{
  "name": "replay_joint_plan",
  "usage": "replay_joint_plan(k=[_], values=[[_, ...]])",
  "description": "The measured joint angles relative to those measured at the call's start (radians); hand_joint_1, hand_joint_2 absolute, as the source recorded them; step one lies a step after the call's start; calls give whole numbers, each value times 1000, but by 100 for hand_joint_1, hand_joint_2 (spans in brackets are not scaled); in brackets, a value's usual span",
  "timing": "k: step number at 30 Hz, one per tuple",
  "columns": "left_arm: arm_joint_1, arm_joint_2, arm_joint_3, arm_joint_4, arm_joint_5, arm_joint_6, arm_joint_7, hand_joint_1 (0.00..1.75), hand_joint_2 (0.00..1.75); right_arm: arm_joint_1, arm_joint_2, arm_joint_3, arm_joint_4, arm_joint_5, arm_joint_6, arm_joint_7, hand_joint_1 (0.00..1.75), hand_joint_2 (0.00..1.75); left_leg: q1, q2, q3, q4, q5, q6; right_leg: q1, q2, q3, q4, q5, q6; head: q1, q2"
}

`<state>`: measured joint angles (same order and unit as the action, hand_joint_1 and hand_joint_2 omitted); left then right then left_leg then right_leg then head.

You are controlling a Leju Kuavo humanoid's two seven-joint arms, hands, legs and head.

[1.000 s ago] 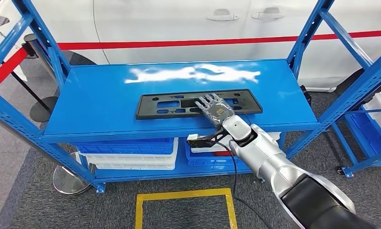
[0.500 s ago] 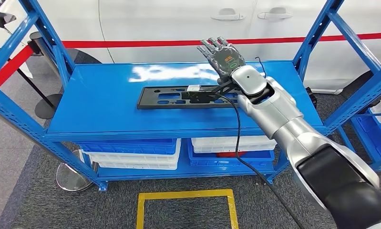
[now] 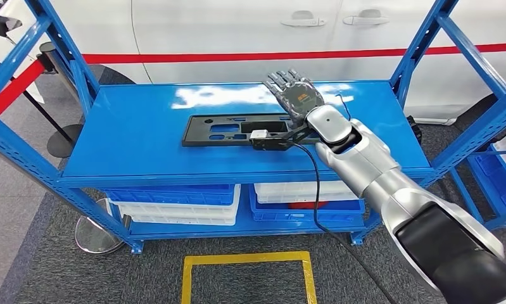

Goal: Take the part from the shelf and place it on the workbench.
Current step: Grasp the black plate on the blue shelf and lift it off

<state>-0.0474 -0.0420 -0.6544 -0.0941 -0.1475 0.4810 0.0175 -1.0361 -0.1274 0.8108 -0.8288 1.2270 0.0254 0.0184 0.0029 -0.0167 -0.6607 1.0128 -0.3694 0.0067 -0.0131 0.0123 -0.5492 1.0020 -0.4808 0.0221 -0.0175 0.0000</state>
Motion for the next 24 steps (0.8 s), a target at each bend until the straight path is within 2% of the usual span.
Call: replay_joint_plan(k=[11,24], values=[[-7,0,-24,0,1,1,8,0,0,81,59,15,93,-3,-74,5,0,175,0,-2,0,0,0,-1,0,-1,0,0,-1,-1,0,0],[-6,0,-35,0,14,3,-1,0,0,117,65,22,124,7,-98,4,0,175,0,-2,0,0,-1,-1,0,-2,0,0,-1,-1,0,0]])
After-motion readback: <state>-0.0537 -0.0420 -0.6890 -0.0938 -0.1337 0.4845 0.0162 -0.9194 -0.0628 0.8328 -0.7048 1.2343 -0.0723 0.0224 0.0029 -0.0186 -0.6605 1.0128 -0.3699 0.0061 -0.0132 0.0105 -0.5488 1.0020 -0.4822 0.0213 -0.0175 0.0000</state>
